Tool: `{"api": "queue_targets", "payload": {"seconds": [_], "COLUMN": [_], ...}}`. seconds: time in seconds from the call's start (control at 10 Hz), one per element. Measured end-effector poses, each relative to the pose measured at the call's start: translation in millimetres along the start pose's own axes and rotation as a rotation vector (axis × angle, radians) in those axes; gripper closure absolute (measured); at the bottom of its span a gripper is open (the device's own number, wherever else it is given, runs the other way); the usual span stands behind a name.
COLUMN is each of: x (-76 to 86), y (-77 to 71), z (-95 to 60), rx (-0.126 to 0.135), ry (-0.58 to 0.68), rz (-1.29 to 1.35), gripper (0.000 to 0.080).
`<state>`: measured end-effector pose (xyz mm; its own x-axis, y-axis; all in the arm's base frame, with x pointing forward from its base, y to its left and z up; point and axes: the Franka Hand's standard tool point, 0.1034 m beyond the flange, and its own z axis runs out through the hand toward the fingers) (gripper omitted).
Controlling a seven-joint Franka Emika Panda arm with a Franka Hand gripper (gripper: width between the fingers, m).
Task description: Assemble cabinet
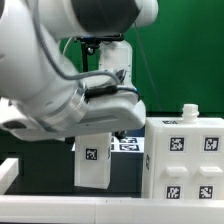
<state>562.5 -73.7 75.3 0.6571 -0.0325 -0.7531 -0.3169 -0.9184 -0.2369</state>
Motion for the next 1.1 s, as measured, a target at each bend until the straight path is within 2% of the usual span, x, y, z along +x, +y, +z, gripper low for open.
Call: {"api": "queue_targets", "payload": {"seconds": [0.4, 0.5, 0.7, 1.1], "x": [1.6, 1.7, 1.8, 1.8], "y": [0.9, 1.2, 1.4, 1.6], "z": [-0.2, 0.0, 0.1, 0.1], "rx": [0.000, 0.000, 0.000, 0.000], "ry": [0.006, 0.006, 0.005, 0.005], "rz": [0.003, 0.004, 0.004, 0.004], "gripper": [0.0032, 0.0216, 0.0246, 0.0246]}}
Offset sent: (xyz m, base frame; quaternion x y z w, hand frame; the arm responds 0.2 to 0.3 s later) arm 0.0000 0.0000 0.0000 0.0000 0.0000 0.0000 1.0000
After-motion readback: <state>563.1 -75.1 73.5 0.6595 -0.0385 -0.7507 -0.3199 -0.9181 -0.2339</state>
